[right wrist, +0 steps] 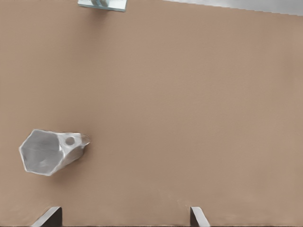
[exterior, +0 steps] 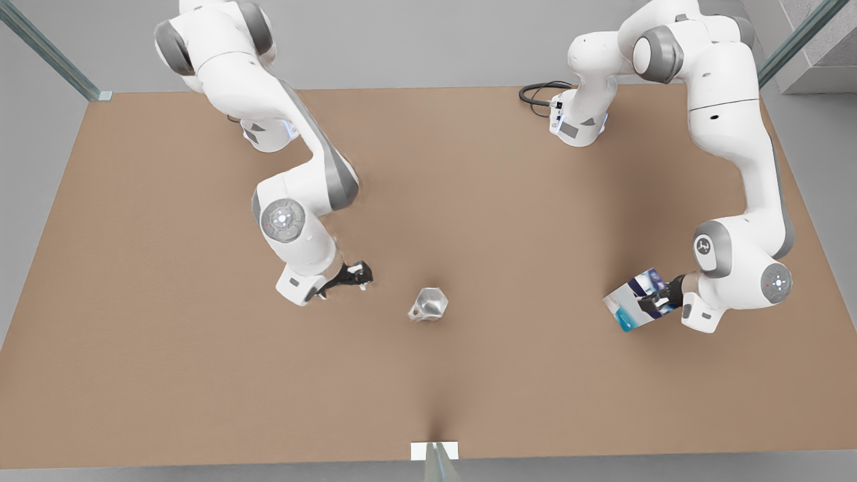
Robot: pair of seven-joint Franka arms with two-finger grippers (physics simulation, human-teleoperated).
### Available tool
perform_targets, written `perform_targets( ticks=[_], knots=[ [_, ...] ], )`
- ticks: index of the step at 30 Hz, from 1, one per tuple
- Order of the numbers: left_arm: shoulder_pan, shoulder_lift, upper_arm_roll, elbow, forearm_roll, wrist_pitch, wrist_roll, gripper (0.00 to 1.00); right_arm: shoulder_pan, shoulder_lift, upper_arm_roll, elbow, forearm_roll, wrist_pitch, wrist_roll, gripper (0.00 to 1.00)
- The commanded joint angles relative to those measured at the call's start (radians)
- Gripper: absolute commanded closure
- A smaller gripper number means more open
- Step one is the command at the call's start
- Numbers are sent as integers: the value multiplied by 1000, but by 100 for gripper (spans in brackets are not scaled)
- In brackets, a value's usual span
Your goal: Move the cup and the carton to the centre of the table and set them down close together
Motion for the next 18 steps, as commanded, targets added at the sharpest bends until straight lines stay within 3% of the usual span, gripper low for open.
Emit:
perform_targets(
  ticks=[1,2,3,7,11,14,18],
  knots=[
    [0,0,0,0,-2,-2,0,48,-46,-46,0,-30,0,-18,-21,0],
    [0,-2,0,0,-2,-2,0,48,-105,-91,-28,-18,-30,-213,-40,0],
    [0,0,1,0,-2,-2,0,48,-109,-120,-51,8,-127,-245,-52,0],
    [-2,-11,-2,5,-2,-6,-5,48,-332,-244,-63,-87,-143,-158,-322,0],
    [-71,-106,-12,9,0,-114,-72,46,-338,-236,-71,-39,-146,-256,-359,0],
    [-213,-151,-14,11,-2,-166,-241,44,-338,-204,-71,7,-146,-255,-359,0],
    [-241,-161,-255,28,-2,-160,-600,44,-336,-204,-71,27,-141,-249,-350,0]
  ],
)
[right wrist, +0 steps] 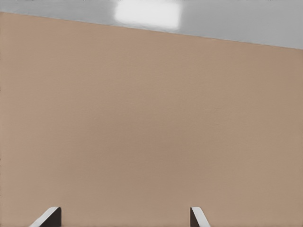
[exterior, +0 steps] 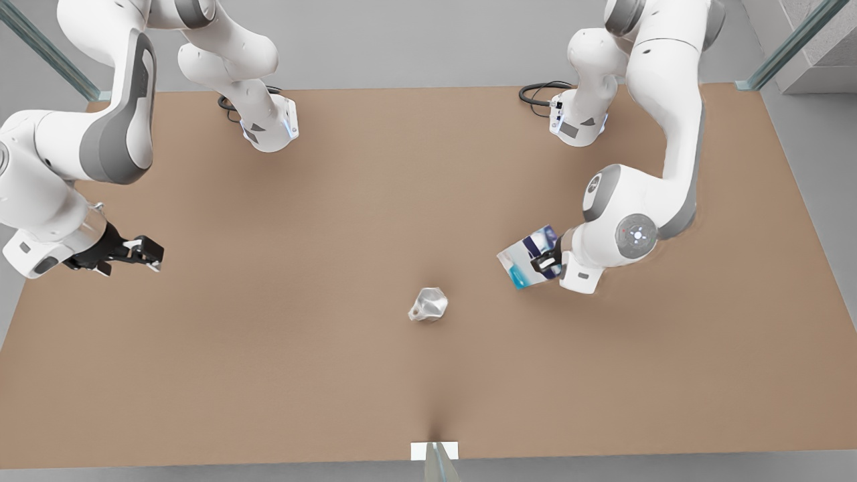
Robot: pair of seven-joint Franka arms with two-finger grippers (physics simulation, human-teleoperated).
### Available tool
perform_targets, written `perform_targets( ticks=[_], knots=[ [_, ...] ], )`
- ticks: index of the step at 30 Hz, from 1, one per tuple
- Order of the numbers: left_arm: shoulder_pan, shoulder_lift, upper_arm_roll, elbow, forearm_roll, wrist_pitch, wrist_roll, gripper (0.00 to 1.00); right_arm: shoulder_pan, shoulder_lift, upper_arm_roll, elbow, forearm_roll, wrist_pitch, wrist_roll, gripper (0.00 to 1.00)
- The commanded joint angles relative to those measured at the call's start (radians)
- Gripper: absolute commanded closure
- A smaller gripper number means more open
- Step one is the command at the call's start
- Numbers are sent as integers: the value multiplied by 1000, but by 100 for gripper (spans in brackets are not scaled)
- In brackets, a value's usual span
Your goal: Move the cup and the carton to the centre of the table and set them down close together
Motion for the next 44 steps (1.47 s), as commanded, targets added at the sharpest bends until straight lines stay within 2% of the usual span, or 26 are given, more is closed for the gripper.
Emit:
perform_targets(
  ticks=[1,7,9,14,15,16,17,18,25,28,30,31,33,34,35,36,37,38,39,41,44],
  knots=[
    [2,6,-18,8,-30,4,-32,44,1,1,0,2,-1,1,0,0],
    [-182,64,-40,42,-25,145,-316,44,-6,-3,0,2,9,-5,2,0],
    [-242,95,-40,45,-13,197,-378,44,-58,-3,6,28,15,-10,-2,0],
    [-305,160,-37,67,-9,252,-413,42,-96,-2,77,34,-5,-10,0,0],
    [-307,167,-37,68,-9,255,-413,39,-94,-2,77,32,-5,-30,-2,0],
    [-321,172,-37,67,-7,266,-413,32,-96,-3,77,35,-3,-30,0,0],
    [-322,173,-37,67,-7,268,-413,9,-98,-2,77,37,2,-27,2,0],
    [-322,180,-37,67,-7,268,-413,0,-90,-2,77,35,-5,-27,0,0],
    [-322,198,-37,68,5,268,-413,0,-93,1,77,37,0,-18,2,0],
    [-319,184,-26,154,7,177,-413,0,-91,-9,77,52,9,-32,2,0],
    [-316,183,14,265,57,54,-393,0,-98,-12,75,58,14,-30,3,0],
    [-307,183,57,297,94,-7,-261,0,-94,-11,74,80,6,-32,2,0],
    [-302,175,333,311,64,-127,372,0,-102,-8,74,77,11,-35,3,0],
    [-301,175,515,311,-16,-128,686,0,-102,-5,72,74,8,-42,3,0],
    [-302,175,628,309,-25,-148,906,0,-98,-3,72,75,0,-81,3,0],
    [-299,137,675,300,-13,-163,945,0,-96,1,72,72,0,-82,3,0],
    [-186,51,568,266,30,-157,946,0,-99,-2,72,72,0,-91,2,0],
    [-16,-30,329,230,194,-157,934,0,-104,-5,72,77,5,-99,2,0],
    [48,-129,267,162,229,-153,941,0,-104,-5,72,78,12,-107,3,0],
    [51,-184,267,125,231,-142,948,0,-105,-5,72,78,11,-105,3,0],
    [52,-184,267,130,232,-139,949,0,-105,-5,64,78,11,-113,3,0]
  ],
)
